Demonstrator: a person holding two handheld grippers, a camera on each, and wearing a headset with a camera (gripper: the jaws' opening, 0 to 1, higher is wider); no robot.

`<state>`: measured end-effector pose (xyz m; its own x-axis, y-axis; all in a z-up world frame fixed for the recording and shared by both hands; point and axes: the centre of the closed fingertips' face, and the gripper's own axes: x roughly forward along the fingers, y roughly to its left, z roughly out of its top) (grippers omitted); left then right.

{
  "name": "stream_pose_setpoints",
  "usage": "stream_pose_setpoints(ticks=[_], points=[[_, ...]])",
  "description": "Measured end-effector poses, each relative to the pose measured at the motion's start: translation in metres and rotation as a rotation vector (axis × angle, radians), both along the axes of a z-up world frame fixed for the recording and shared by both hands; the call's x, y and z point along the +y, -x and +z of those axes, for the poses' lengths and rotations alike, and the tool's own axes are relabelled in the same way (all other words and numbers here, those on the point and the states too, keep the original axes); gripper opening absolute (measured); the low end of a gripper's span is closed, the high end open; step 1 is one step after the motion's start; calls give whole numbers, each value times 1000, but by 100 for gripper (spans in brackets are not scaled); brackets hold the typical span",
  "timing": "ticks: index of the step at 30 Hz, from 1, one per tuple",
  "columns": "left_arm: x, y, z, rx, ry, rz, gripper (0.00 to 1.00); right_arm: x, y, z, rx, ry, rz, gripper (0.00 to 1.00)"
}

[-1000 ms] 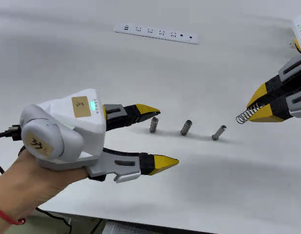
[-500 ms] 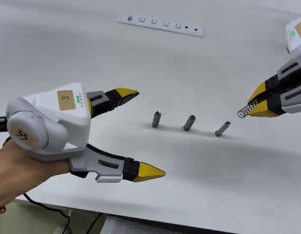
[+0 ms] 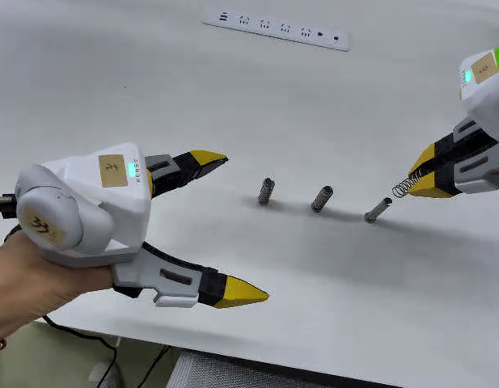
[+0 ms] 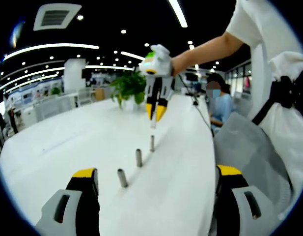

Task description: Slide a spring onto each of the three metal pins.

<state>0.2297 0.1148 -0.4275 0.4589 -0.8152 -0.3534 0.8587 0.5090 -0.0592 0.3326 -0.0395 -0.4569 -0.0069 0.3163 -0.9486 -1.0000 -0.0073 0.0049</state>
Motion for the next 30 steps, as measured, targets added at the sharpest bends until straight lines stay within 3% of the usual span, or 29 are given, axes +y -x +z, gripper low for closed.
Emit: stream_pose_setpoints(ticks=[8,30], points=[[-2,0,0,6,11,2,100,-3,-1,-13,16,20,-5,12],[-7,-1,0,18,31,0,100,-2,1,-24,43,27,-19,12]])
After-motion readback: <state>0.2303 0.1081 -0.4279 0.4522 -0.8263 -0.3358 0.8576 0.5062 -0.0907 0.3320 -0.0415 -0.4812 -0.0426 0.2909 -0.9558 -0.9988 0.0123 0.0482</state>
